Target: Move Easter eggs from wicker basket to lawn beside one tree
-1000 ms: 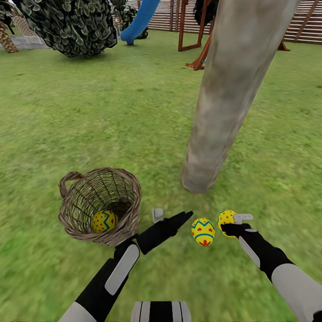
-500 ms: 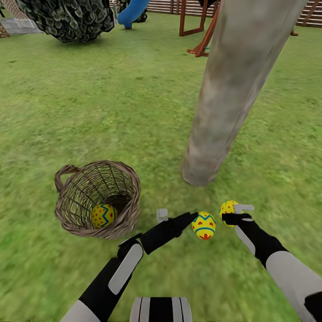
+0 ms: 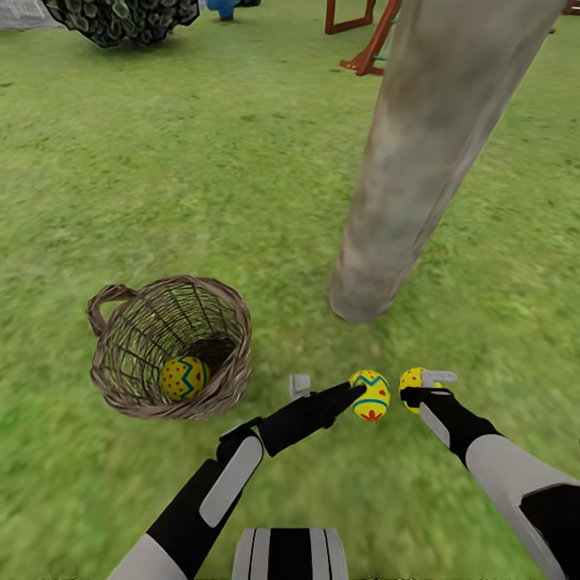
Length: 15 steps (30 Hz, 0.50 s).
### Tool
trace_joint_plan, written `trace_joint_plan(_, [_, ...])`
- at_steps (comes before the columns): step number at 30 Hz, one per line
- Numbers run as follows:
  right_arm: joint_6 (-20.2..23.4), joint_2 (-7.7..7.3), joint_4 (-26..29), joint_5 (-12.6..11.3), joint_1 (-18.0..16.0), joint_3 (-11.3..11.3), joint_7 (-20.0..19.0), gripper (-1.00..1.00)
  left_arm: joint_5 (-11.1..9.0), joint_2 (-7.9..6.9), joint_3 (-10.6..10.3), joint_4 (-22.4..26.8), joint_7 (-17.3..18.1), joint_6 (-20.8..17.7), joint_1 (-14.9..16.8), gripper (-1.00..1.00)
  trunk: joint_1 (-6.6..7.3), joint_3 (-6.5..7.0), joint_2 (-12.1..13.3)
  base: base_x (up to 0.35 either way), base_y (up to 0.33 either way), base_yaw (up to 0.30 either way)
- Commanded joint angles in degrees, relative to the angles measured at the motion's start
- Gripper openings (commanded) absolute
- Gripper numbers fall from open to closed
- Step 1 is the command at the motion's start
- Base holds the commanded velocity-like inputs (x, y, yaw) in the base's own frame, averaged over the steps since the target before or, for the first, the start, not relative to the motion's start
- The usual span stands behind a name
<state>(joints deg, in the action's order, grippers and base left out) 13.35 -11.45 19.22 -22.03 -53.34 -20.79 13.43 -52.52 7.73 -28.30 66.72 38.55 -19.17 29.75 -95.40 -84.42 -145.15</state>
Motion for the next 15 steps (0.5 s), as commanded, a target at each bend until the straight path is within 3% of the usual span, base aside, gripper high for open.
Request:
trace_joint_plan(1, [0.35, -0.07, 0.19, -0.41, -0.01, -0.48, 0.36, -1.00, -0.58, 0.00, -0.06, 0.03, 0.05, -0.53, 0.01, 1.00, -0.01, -0.26, -0.03, 0.000, 0.000, 0.000])
trace_joint_plan(15, [0.38, -0.11, 0.30, -0.36, -0.18, -0.57, 0.33, -1.00, -0.84, -0.40, -0.23, -0.63, 0.53, 0.45, -0.02, 1.00, -0.35, -3.14, -0.20, 0.000, 0.000, 0.000])
